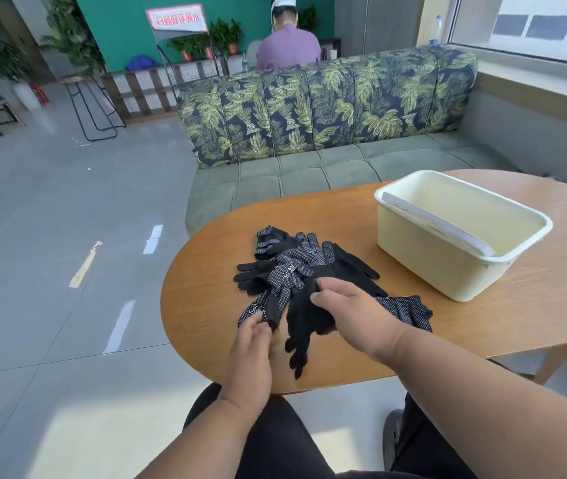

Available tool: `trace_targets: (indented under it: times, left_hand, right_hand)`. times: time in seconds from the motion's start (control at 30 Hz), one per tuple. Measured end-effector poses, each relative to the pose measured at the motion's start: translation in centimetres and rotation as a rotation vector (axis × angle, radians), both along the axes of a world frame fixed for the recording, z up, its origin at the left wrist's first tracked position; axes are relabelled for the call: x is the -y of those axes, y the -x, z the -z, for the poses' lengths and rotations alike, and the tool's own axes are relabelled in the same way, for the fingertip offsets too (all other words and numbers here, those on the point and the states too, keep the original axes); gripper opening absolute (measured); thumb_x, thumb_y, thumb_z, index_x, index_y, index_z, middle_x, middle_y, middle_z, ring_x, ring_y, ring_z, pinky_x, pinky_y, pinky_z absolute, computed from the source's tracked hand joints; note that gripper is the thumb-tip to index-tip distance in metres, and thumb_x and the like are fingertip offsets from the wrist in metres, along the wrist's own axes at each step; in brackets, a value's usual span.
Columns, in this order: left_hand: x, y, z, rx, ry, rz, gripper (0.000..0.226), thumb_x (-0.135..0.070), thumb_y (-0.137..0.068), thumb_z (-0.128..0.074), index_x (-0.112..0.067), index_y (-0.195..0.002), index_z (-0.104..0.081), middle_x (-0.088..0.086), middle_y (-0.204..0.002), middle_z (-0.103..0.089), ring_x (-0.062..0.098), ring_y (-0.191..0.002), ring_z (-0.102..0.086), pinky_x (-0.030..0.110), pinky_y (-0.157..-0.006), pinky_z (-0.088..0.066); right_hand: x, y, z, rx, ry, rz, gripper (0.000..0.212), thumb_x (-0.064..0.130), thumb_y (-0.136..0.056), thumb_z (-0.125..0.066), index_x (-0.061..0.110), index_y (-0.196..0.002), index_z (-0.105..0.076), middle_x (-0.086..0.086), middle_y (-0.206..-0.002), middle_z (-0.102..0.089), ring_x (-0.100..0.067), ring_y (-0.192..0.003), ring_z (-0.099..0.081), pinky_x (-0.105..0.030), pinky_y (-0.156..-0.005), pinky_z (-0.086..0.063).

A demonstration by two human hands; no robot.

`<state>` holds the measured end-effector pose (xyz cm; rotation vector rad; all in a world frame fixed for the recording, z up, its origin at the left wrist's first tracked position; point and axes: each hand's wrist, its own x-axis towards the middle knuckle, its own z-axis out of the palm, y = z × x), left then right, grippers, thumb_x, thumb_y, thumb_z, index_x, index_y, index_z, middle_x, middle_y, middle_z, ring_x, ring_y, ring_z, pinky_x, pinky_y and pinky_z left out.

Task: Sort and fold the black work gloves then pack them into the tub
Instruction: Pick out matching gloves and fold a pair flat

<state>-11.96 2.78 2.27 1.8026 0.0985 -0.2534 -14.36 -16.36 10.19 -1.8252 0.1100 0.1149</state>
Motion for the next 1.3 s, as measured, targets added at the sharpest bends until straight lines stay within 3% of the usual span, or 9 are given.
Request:
trace_targets:
  times: [0.17,0.3,0.5,0.6,0.8,0.93,1.13,1.23,1.3]
  left_hand:
    - [-2.0,-1.1,-1.0,-0.113,0.276,-0.192,0.031,-0.044,-0.110,-0.041,-0.034,-0.133,-0.059,-0.004,-0.130,-0.065,0.017,-0.121,-0.062,0.042,-0.114,-0.044]
    - [-3.0,-1.7,-1.1,-0.081,0.279,-0.224,0.037,-0.051,-0.110,-0.037,-0.031,-0.135,-0.057,-0.003,-0.133,-0.065,0.018,-0.125,-0.060,0.042,-0.113,-0.043]
    - [-3.0,-1.8,0.1,0.013,0.053,-0.144,0.029,-0.047,-0.106,-0.046,-0.037,-0.132,-0.055,-0.010,-0.136,-0.060,0.011,-0.124,-0.056,0.032,-0.105,-0.041]
    - [-3.1,-1.8,0.7,0.068,-0.183,-0.114,0.039,-0.037,-0.105,-0.052,-0.026,-0.142,-0.056,-0.010,-0.138,-0.059,0.011,-0.124,-0.055,0.028,-0.101,-0.039]
    - [-4.0,-3.5,1.9,0.052,-0.751,-0.124,0.044,-0.048,-0.100,-0.054,-0.023,-0.134,-0.064,0.005,-0.137,-0.057,0.028,-0.125,-0.055,0.043,-0.103,-0.047]
    - [-4.0,-3.6,2.0,0.117,-0.914,-0.083,0.031,-0.051,-0.097,-0.060,-0.027,-0.114,-0.072,0.002,-0.123,-0.060,0.026,-0.113,-0.058,0.038,-0.093,-0.050]
    - [-4.2,-4.5,1.9,0.095,-0.809,-0.033,0.026,-0.041,-0.102,-0.055,-0.027,-0.088,-0.072,-0.004,-0.098,-0.067,0.022,-0.089,-0.063,0.034,-0.077,-0.052]
    - [-4.1,-4.8,0.6,0.044,-0.516,-0.090,0.026,-0.035,-0.104,-0.054,-0.021,-0.087,-0.068,-0.001,-0.087,-0.071,0.019,-0.081,-0.064,0.030,-0.066,-0.047]
    - [-4.2,-5.0,0.1,-0.009,-0.320,-0.157,0.018,-0.034,-0.104,-0.054,-0.023,-0.095,-0.066,-0.001,-0.096,-0.072,0.019,-0.088,-0.069,0.034,-0.073,-0.053]
  right_hand:
    - [-1.6,-0.6,-0.8,-0.096,-0.501,-0.001,0.026,0.014,-0.103,-0.042,0.001,-0.107,-0.064,-0.011,-0.091,-0.069,-0.018,-0.075,-0.068,-0.039,-0.071,-0.053]
    - [-2.3,-1.1,0.0,-0.168,-0.789,0.037,0.028,0.009,-0.102,-0.041,0.007,-0.111,-0.067,-0.022,-0.112,-0.071,-0.034,-0.097,-0.070,-0.055,-0.093,-0.059]
    - [0.4,0.5,4.8,-0.383,0.100,0.187,0.003,0.010,-0.096,-0.058,0.009,-0.094,-0.060,-0.017,-0.112,-0.068,-0.030,-0.090,-0.073,-0.043,-0.085,-0.063]
    - [1.7,1.4,6.0,-0.467,0.045,0.267,0.020,0.018,-0.097,-0.049,0.008,-0.107,-0.063,-0.016,-0.105,-0.069,-0.030,-0.069,-0.076,-0.044,-0.080,-0.065]
    - [2.7,1.1,5.8,-0.402,0.189,0.223,0.036,0.040,-0.099,-0.057,0.006,-0.103,-0.066,-0.018,-0.096,-0.070,-0.029,-0.068,-0.076,-0.041,-0.070,-0.066]
    - [2.5,1.1,6.7,-0.381,0.272,0.211,0.022,0.029,-0.098,-0.062,0.007,-0.102,-0.064,-0.013,-0.084,-0.071,-0.025,-0.067,-0.073,-0.039,-0.065,-0.065]
    - [2.6,1.1,7.4,-0.303,0.431,0.175,0.015,0.022,-0.095,-0.058,0.013,-0.108,-0.062,-0.008,-0.088,-0.070,-0.025,-0.070,-0.074,-0.034,-0.058,-0.063]
    - [2.8,0.9,7.9,-0.315,0.468,0.168,0.011,0.025,-0.099,-0.060,0.018,-0.107,-0.061,-0.003,-0.088,-0.069,-0.022,-0.074,-0.072,-0.037,-0.066,-0.064]
    - [2.8,0.8,8.1,-0.326,0.468,0.168,0.010,0.026,-0.099,-0.061,0.019,-0.107,-0.061,-0.004,-0.090,-0.070,-0.024,-0.080,-0.073,-0.041,-0.072,-0.065]
